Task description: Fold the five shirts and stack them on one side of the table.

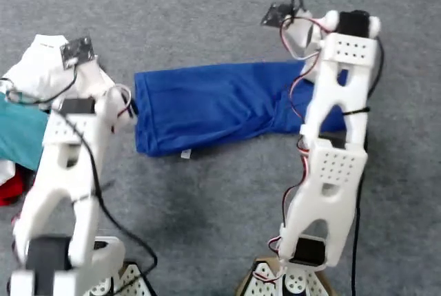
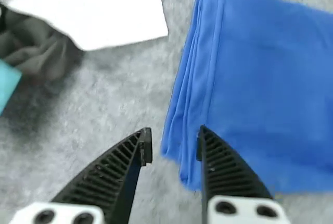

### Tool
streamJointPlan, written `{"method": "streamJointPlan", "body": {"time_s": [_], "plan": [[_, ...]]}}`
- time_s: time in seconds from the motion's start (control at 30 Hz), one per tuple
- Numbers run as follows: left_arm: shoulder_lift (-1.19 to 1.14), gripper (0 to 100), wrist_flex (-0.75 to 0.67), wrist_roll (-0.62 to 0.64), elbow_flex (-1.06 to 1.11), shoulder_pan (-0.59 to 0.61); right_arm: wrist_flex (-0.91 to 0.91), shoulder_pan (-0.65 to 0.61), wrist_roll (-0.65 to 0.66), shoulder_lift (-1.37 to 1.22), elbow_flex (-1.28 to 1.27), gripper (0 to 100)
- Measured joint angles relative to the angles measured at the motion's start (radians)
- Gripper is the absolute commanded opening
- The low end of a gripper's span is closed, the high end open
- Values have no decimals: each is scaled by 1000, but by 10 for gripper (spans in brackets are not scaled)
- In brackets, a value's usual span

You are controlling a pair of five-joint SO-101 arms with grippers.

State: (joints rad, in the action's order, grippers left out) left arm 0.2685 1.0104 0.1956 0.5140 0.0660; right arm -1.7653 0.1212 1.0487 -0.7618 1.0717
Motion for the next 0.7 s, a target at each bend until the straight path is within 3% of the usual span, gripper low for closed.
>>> {"method": "streamJointPlan", "body": {"time_s": [0.17, 0.37, 0.53, 0.7], "plan": [[-384, 171, 35, 12, -264, 2, -3, 49, 0, 160, -135, 2], [-799, 172, 207, 15, -666, 2, -3, 114, 44, 341, -330, 2], [-1003, 171, 387, -15, -1003, 2, 12, 146, 98, 443, -486, 2], [-1065, 170, 598, -31, -1297, 2, 87, 158, 100, 506, -620, 2]]}}
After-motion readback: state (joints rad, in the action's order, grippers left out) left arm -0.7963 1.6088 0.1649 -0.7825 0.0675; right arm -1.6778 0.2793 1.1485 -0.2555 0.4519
